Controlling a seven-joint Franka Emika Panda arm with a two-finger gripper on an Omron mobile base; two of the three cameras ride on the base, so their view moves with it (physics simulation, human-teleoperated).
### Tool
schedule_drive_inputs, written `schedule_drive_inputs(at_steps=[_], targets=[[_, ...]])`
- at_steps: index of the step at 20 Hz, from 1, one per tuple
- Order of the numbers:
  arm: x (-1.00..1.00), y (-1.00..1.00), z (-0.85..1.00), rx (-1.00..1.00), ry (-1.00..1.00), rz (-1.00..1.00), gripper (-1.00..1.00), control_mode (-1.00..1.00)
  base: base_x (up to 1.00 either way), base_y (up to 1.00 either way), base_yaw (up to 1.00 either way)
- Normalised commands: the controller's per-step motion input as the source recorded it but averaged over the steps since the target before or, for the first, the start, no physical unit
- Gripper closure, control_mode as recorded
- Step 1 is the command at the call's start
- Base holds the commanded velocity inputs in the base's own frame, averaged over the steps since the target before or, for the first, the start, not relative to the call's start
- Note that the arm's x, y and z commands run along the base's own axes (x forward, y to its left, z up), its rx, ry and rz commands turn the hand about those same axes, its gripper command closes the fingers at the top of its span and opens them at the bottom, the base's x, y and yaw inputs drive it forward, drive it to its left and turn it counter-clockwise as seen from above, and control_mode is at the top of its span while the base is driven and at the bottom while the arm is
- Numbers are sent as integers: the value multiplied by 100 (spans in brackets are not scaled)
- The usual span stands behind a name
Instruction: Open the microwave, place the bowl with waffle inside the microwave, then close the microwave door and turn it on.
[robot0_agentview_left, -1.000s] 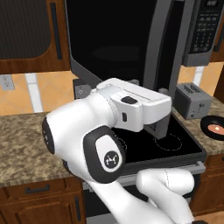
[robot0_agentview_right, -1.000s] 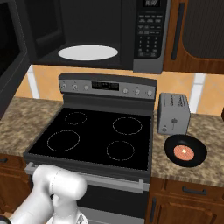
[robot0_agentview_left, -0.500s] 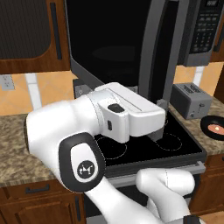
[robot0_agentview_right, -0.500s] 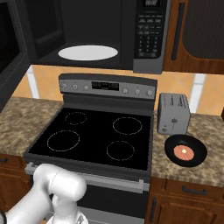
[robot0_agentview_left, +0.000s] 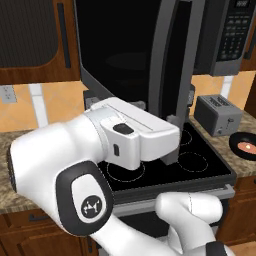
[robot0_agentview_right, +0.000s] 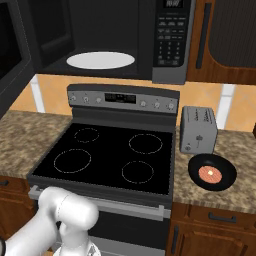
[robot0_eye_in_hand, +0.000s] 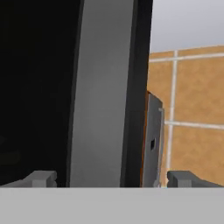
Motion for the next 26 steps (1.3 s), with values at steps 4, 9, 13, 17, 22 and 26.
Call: schedule_drive_inputs(at_steps=[4, 9, 13, 17, 22, 26], targets=[[3, 34, -3, 1, -3, 23, -100, -100, 0, 0, 0], [-31, 17, 0, 4, -16, 10, -100, -100, 0, 0, 0], [-51, -38, 0, 6, 0, 38, -100, -100, 0, 0, 0], [-24, -74, 0, 17, 0, 51, -100, -100, 0, 0, 0], [-22, -87, 0, 14, 0, 54, -100, -100, 0, 0, 0], [-4, -79, -9, 15, 5, 55, -100, -100, 0, 0, 0]])
